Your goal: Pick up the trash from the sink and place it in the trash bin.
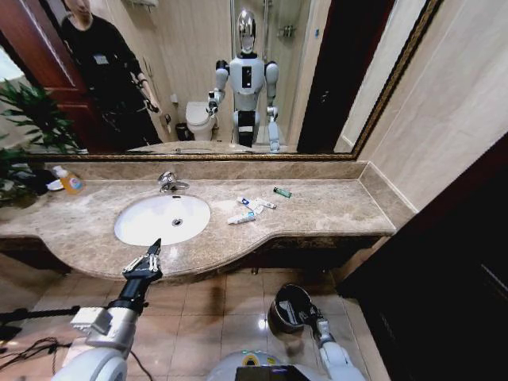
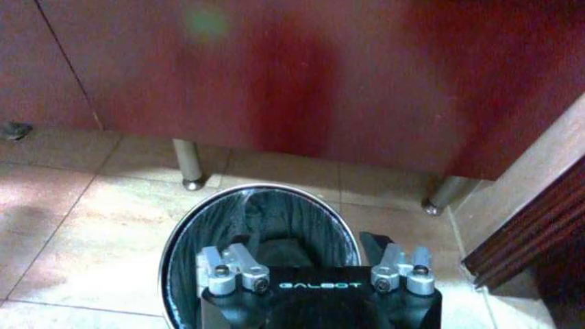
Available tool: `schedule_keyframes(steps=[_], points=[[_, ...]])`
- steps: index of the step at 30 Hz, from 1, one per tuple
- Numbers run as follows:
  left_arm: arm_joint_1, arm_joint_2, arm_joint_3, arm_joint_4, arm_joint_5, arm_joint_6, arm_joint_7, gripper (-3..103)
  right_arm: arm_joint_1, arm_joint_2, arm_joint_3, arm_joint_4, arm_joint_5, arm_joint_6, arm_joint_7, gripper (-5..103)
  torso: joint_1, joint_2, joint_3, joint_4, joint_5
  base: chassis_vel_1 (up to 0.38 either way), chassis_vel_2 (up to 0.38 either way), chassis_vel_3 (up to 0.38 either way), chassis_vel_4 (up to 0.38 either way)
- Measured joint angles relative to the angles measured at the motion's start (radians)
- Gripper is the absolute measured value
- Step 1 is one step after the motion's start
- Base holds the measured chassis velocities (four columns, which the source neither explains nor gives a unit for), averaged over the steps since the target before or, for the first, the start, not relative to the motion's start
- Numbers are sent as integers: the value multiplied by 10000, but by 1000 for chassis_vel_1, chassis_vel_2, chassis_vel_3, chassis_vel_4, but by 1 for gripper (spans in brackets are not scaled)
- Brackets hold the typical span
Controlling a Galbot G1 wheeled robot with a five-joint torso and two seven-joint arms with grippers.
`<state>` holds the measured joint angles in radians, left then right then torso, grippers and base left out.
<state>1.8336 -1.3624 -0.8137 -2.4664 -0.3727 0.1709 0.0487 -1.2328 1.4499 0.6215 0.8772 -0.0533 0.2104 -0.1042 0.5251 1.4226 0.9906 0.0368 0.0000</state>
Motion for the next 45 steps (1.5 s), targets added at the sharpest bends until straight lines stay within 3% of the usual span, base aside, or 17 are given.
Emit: schedule_keyframes(steps=[1,2,4,5,8,9,13,21,31,34,39,42,45], points=[[0,0,0,0,1,0,0,0,-38,-29,1,41,32,0,1,74,0,0,0,0,0,0,0,0,0],[0,0,0,0,0,0,0,0,-85,-54,3,94,56,2,8,85,0,0,0,0,0,0,0,0,0],[0,0,0,0,1,0,0,0,-122,-70,4,140,63,15,18,85,0,0,0,0,0,0,0,0,0],[0,0,0,0,0,1,0,0,-197,-96,5,227,66,55,41,95,0,0,0,0,0,0,0,0,0],[0,0,0,0,0,0,0,0,-374,-144,-1,423,64,210,164,95,0,0,0,1,1,0,0,0,0],[0,0,0,0,0,0,0,0,-543,-192,-18,610,97,353,216,100,0,0,0,1,1,0,0,0,0],[0,0,0,0,1,0,0,0,-1216,-354,-35,1812,518,417,297,100,0,0,0,0,1,0,0,0,0],[0,0,0,0,0,0,0,0,-2391,-1015,126,4961,2182,-300,594,100,0,0,0,0,0,0,0,0,0],[0,0,0,0,0,0,0,0,-3701,-1683,741,8498,2863,-355,746,100,0,0,0,0,2,0,0,0,0],[0,0,0,0,0,0,0,0,-4235,-1795,849,10221,3110,-520,879,100,-1,0,0,0,0,0,0,0,0],[0,0,0,0,0,0,0,0,-4490,-1890,750,11665,3291,-937,887,100,-1,0,0,-1,-2,0,0,0,0],[0,0,0,0,0,0,0,0,-4302,-2016,611,12230,3356,-1411,634,100,-1,1,0,-1,-1,0,0,0,0],[0,0,0,0,0,0,1,0,-3510,-2422,460,12376,3562,-2189,-287,100,-1,0,0,0,2,0,0,0,0]])
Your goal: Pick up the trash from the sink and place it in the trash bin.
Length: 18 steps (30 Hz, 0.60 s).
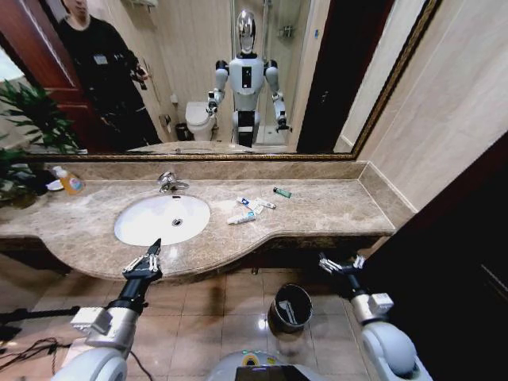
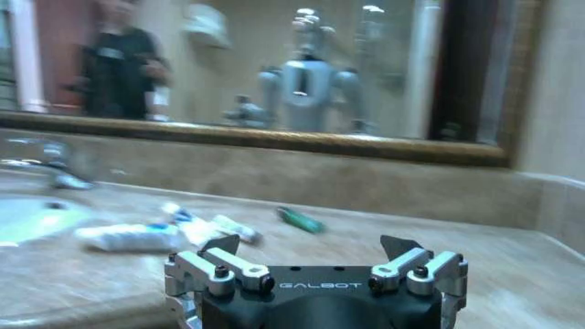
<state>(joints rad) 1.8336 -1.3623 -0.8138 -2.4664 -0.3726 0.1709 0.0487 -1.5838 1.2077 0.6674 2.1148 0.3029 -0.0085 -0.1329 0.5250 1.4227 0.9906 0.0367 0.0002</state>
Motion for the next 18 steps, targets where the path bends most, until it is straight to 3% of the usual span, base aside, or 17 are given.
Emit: schedule_keyframes(steps=[1,2,5,9,18], points=[[0,0,0,0,0,0,0,0,425,-260,-50,-100,179,-163,-544,100,0,0,0,2,-1,0,0,0,0],[0,0,0,0,0,0,0,0,425,-260,-50,-100,179,-163,-544,100,0,0,0,2,-1,0,0,0,0],[0,0,0,0,0,0,0,0,1417,-1058,-285,-493,989,-875,-1962,100,2,-1,1,2,0,0,0,0,0],[0,0,0,0,0,0,0,0,2019,-1482,-559,-794,1489,-1484,-2655,100,1,0,1,0,-2,0,0,0,0],[0,0,0,0,0,0,0,0,4647,-2174,-2724,-2117,1770,-1879,-3038,100,2,0,1,0,-3,0,0,0,0]])
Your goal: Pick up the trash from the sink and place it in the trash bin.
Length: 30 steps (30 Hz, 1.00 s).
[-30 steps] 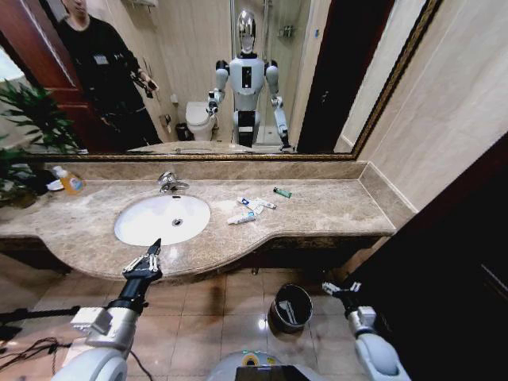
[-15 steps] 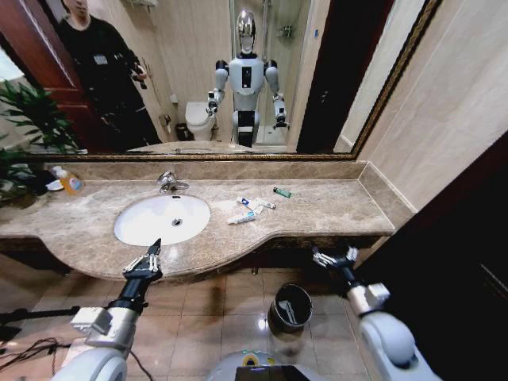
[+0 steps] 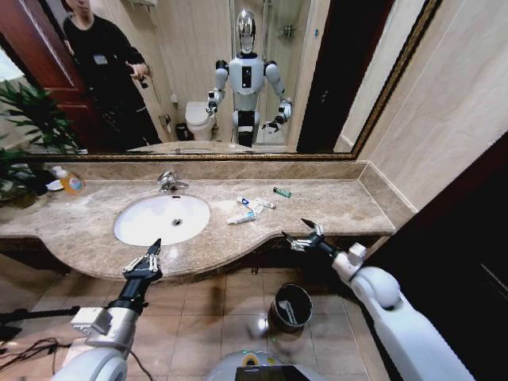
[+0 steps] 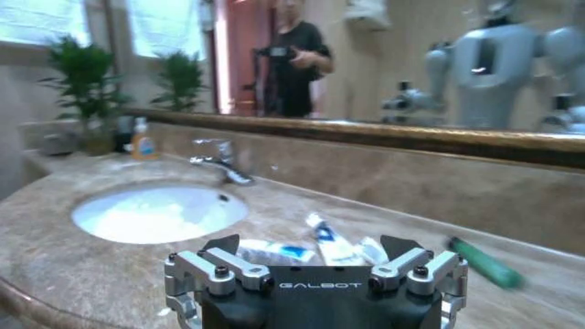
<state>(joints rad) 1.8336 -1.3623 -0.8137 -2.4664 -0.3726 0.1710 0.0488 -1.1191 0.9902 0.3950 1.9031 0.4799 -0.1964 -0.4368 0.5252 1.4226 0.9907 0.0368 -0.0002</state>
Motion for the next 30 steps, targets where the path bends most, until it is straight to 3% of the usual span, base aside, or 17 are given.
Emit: schedule_keyframes(steps=[3,11,25,30], points=[[0,-1,0,-1,0,0,-2,0,1369,-24,-1339,-1092,124,-267,-301,100,0,0,1,1,0,0,0,0,0],[0,-1,0,0,0,0,-1,0,3639,188,-2945,-2810,64,-398,-1082,100,0,0,0,0,-1,0,0,0,0],[0,0,-1,0,0,0,-1,0,6088,1083,-4496,-5715,-1237,43,-2652,100,-1,-1,-1,0,1,0,0,0,0],[0,0,0,0,0,0,-1,0,6321,1340,-4578,-6150,-1453,182,-2711,100,-1,-1,-1,0,0,0,0,0,0]])
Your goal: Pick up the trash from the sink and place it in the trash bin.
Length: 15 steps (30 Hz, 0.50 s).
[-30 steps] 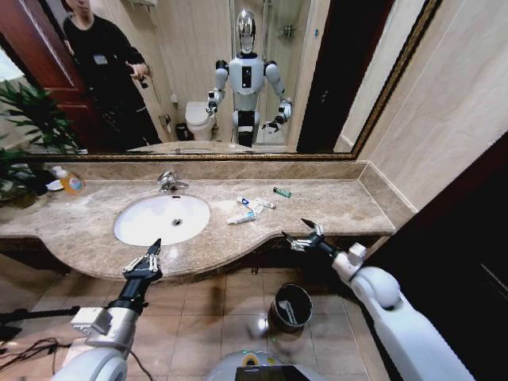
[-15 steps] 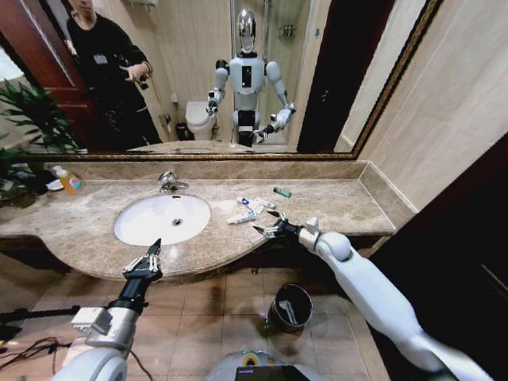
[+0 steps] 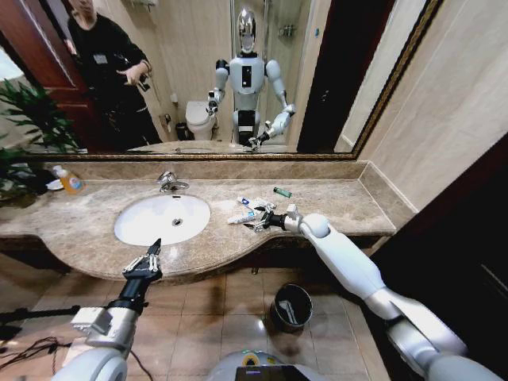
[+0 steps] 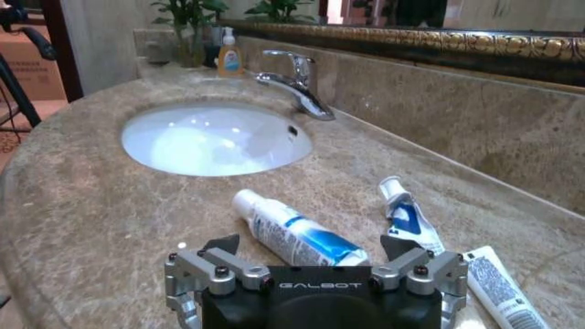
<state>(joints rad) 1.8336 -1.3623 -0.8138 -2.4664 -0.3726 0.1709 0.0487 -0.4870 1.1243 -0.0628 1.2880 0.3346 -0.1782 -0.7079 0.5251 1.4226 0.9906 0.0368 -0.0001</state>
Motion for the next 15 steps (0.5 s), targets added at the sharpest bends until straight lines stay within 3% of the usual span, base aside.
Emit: schedule_keyframes(steps=[6,7,9,10,13,14,15], points=[[0,-1,0,0,0,0,0,0,29,110,-18,-192,-97,127,68,93,0,0,0,0,0,0,0,0,0],[0,-1,0,0,0,0,0,0,27,111,-33,-220,-109,184,97,82,0,0,0,0,1,0,0,0,0],[0,0,0,0,0,0,0,0,24,110,-42,-238,-117,228,135,82,0,0,0,0,1,0,0,0,0],[0,0,0,0,0,0,0,0,16,110,-66,-284,-132,356,291,71,0,0,0,0,1,0,0,0,0],[0,0,0,0,0,0,0,0,3,109,-85,-322,-135,460,458,71,0,1,0,0,2,0,0,0,0],[0,0,0,0,0,0,0,0,-1,100,-85,-322,-135,476,492,60,0,1,0,0,1,0,0,0,0],[0,0,0,0,0,0,0,0,-6,91,-86,-323,-134,481,504,60,0,1,0,0,1,0,0,0,0]])
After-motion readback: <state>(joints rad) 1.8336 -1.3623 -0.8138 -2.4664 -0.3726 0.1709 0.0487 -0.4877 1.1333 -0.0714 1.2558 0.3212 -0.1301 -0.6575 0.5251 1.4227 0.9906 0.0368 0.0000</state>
